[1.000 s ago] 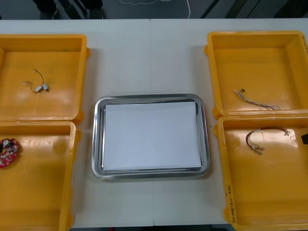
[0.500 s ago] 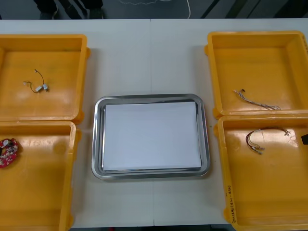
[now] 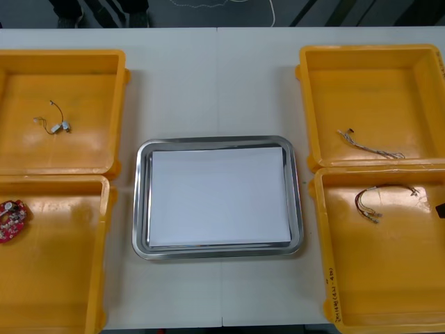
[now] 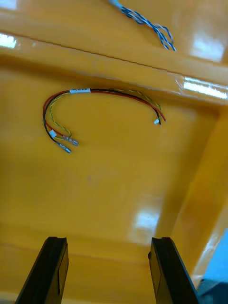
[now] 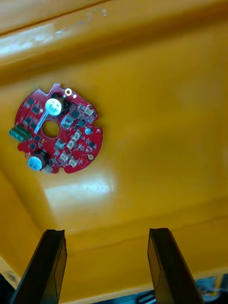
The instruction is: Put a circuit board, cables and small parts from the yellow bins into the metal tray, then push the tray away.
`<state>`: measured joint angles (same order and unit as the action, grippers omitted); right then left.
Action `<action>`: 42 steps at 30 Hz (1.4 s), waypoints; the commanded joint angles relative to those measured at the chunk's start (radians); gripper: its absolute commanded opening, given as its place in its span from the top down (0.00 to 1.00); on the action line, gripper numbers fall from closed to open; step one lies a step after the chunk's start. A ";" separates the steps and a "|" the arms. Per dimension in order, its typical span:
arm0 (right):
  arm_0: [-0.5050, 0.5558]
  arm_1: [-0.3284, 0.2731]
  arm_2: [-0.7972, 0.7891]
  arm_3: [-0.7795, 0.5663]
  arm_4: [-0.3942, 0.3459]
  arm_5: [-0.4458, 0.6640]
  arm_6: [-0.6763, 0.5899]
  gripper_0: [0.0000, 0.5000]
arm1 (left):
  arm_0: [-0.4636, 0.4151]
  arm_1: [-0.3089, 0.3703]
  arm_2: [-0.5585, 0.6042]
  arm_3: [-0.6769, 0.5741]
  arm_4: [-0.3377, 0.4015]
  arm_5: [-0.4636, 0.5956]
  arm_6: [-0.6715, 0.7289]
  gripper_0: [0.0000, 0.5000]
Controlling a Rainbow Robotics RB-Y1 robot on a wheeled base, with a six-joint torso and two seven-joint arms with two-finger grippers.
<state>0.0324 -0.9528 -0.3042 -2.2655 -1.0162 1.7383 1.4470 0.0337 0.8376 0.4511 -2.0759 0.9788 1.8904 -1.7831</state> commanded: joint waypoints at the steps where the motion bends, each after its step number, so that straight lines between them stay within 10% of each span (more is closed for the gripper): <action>1: 0.011 -0.034 0.025 0.001 0.019 -0.040 0.131 0.00 | 0.003 0.061 -0.011 0.062 0.031 -0.048 -0.156 0.00; 42: -0.101 -0.040 0.450 0.173 0.179 -0.399 0.352 0.00 | -0.075 0.126 -0.121 0.395 0.005 -0.266 -0.852 0.00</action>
<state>-0.0450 -0.9542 0.1262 -2.0875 -0.8477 1.3547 1.7697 -0.0138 0.9137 0.3574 -1.6818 0.9987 1.6393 -2.4999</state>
